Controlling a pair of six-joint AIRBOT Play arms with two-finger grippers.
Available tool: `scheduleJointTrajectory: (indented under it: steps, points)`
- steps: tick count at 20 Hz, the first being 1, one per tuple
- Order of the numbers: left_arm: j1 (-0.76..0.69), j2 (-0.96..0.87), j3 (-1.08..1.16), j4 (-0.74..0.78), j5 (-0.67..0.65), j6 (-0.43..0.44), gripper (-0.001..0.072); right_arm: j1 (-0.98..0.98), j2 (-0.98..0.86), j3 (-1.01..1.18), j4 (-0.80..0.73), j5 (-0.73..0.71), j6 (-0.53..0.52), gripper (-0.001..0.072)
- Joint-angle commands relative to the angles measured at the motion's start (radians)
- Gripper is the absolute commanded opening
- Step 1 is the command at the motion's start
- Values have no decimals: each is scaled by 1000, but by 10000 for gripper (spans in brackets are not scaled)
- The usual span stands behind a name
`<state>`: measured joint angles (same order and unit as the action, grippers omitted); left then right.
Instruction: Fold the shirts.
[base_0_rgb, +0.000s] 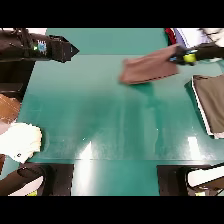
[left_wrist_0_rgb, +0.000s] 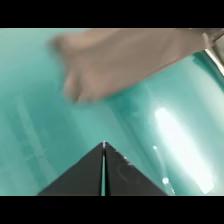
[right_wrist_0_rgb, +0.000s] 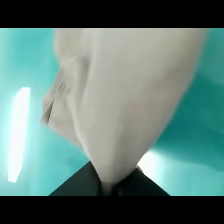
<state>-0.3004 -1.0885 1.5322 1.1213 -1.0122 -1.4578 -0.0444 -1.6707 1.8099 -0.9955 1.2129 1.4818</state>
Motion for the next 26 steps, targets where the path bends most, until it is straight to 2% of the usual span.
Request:
scheduleJointTrajectory:
  steps: [1, 6, 10, 13, 15, 20, 23, 26]
  points:
    - [-16, 0, 0, 0, 38, -1, 26, -228, 82, 2, -88, 19, 38, 16]
    - [-16, 0, 0, -1, 40, -9, 26, -422, 106, 3, -69, -9, 48, 16]
    - [-16, 0, 0, -1, 28, -9, 26, -441, 124, 4, -69, -69, 46, 17]
    - [-16, 0, 0, -1, 21, -9, 26, -438, 192, 4, -70, -151, 32, 16]
    - [-16, 0, 0, -1, 19, -9, 26, -438, 248, 4, -70, -157, 19, 17]
    - [-16, 0, 0, 0, 6, -8, 26, -439, 346, 4, -142, -10, 13, 17]
    - [-16, 0, 0, 0, -21, -7, 26, -458, 353, 2, -209, 146, 13, 16]
    - [-16, 0, 0, 0, -55, 0, 26, -510, 373, -90, -264, 251, 21, 17]
